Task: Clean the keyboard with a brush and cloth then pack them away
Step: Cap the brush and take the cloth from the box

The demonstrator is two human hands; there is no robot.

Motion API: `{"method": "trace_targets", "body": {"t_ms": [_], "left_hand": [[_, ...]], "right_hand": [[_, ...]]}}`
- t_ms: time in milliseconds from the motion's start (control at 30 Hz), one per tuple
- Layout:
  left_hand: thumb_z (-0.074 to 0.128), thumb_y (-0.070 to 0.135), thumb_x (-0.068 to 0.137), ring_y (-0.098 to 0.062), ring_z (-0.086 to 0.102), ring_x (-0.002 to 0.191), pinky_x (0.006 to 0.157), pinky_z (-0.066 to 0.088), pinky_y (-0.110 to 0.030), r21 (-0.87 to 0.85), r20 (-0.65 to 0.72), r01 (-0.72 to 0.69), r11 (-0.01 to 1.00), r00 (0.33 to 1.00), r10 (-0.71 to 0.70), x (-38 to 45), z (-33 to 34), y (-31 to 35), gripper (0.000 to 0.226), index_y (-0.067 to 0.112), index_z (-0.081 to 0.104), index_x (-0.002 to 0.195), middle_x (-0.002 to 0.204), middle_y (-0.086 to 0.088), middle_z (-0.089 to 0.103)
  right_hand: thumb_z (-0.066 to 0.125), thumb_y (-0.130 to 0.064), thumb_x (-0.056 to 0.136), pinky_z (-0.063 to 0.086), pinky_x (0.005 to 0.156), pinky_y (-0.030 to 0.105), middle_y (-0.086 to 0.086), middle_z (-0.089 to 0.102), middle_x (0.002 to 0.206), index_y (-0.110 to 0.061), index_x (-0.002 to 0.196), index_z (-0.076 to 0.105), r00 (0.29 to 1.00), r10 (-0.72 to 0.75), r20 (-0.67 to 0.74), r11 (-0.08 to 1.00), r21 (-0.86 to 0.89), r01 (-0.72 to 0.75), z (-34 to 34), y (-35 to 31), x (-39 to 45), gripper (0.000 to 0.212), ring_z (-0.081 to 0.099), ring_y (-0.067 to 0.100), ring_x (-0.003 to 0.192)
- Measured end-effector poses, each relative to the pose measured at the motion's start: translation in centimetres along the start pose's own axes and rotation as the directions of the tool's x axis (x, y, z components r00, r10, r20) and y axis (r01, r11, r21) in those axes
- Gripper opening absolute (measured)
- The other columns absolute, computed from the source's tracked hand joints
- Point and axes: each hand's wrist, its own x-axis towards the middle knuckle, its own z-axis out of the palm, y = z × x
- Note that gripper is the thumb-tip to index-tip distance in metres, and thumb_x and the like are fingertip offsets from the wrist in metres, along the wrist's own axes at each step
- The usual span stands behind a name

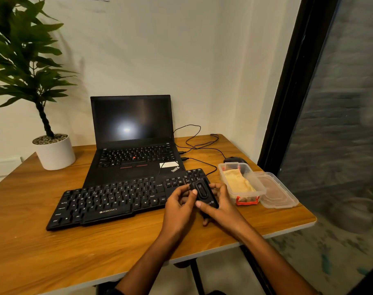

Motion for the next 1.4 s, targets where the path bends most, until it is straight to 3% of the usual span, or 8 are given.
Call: {"method": "trace_targets", "body": {"t_ms": [133, 233, 300, 467, 733, 1067, 1200, 1400], "left_hand": [[0.066, 0.019, 0.093, -0.020, 0.070, 0.090, 0.080, 0.059, -0.035, 0.041, 0.026, 0.024, 0.999, 0.999, -0.025, -0.1, 0.8, -0.4, 0.026, 0.018, 0.062, 0.119, 0.099, -0.007, 0.070], [0.065, 0.019, 0.094, -0.026, 0.070, 0.084, 0.077, 0.060, -0.038, 0.082, 0.064, 0.047, 0.996, 0.997, -0.052, -0.3, 1.6, -0.5, 0.022, 0.016, 0.062, 0.115, 0.097, -0.009, 0.070], [0.064, 0.020, 0.094, -0.020, 0.071, 0.077, 0.075, 0.060, -0.034, 0.124, 0.086, 0.057, 0.991, 0.994, -0.068, -0.5, 2.1, -0.4, 0.019, 0.016, 0.063, 0.113, 0.096, -0.007, 0.070], [0.064, 0.023, 0.095, -0.003, 0.068, 0.067, 0.061, 0.052, -0.012, 0.259, 0.098, 0.034, 0.965, 0.993, -0.061, -1.0, 2.7, -0.1, 0.009, 0.021, 0.064, 0.103, 0.087, 0.001, 0.072], [0.066, 0.021, 0.093, 0.002, 0.066, 0.067, 0.064, 0.053, -0.013, 0.366, 0.120, 0.000, 0.930, 0.992, -0.048, -0.8, 3.1, 0.0, 0.014, 0.015, 0.072, 0.104, 0.081, 0.003, 0.073], [0.070, 0.020, 0.089, -0.007, 0.065, 0.082, 0.076, 0.059, -0.028, 0.366, 0.021, -0.050, 0.929, 0.999, 0.045, -0.9, 3.7, -0.3, 0.018, 0.016, 0.070, 0.107, 0.093, 0.003, 0.069], [0.070, 0.017, 0.089, -0.007, 0.064, 0.083, 0.075, 0.059, -0.027, 0.346, 0.021, -0.048, 0.937, 0.999, 0.043, -1.0, 3.5, -0.6, 0.016, 0.018, 0.069, 0.105, 0.093, 0.005, 0.068], [0.065, 0.017, 0.092, -0.005, 0.061, 0.082, 0.069, 0.053, -0.015, 0.370, 0.001, -0.126, 0.920, 0.991, 0.136, -0.8, 3.3, -0.7, 0.013, 0.025, 0.069, 0.101, 0.096, 0.010, 0.065]], "right_hand": [[0.078, -0.015, 0.076, 0.058, 0.057, 0.027, -0.010, 0.048, 0.115, -0.027, 0.126, 0.034, 0.999, 0.018, -0.040, 0.992, -0.122, -0.023, -0.7, 0.2, -1.3, 0.068, 0.066, 0.013, 0.090], [0.078, -0.024, 0.075, 0.055, 0.081, 0.027, -0.008, 0.054, 0.120, -0.026, 0.130, 0.044, 0.988, -0.007, -0.153, 0.953, -0.301, -0.040, -1.3, 0.8, -1.9, 0.065, 0.057, 0.009, 0.108], [0.076, -0.029, 0.075, 0.049, 0.093, 0.027, -0.006, 0.056, 0.121, -0.025, 0.130, 0.048, 0.977, -0.020, -0.212, 0.904, -0.420, -0.072, -1.7, 1.0, -2.2, 0.062, 0.054, 0.011, 0.113], [0.069, -0.034, 0.078, 0.046, 0.089, 0.028, -0.004, 0.049, 0.123, -0.025, 0.133, 0.046, 0.969, -0.020, -0.247, 0.772, -0.619, -0.142, -2.0, 0.5, -3.1, 0.059, 0.049, 0.017, 0.115], [0.063, -0.046, 0.079, 0.040, 0.105, 0.038, 0.007, 0.034, 0.140, -0.021, 0.137, 0.043, 0.958, 0.060, -0.279, 0.705, -0.667, -0.238, -1.8, 1.2, -3.4, 0.066, 0.035, 0.027, 0.131], [0.064, -0.049, 0.079, 0.035, 0.109, 0.043, 0.010, 0.036, 0.142, -0.019, 0.140, 0.041, 0.943, 0.055, -0.328, 0.740, -0.621, -0.259, -1.4, 1.8, -3.2, 0.071, 0.029, 0.028, 0.136], [0.061, -0.061, 0.079, 0.034, 0.110, 0.039, 0.008, 0.032, 0.147, -0.018, 0.141, 0.038, 0.949, 0.073, -0.307, 0.740, -0.621, -0.258, -1.6, 1.0, -3.8, 0.079, 0.026, 0.026, 0.139], [0.055, -0.048, 0.090, 0.052, 0.078, 0.026, 0.003, 0.064, 0.109, -0.014, 0.118, 0.063, 0.951, -0.064, -0.302, 0.693, -0.699, -0.175, -4.3, -3.4, -3.7, 0.045, 0.060, 0.013, 0.097]]}}
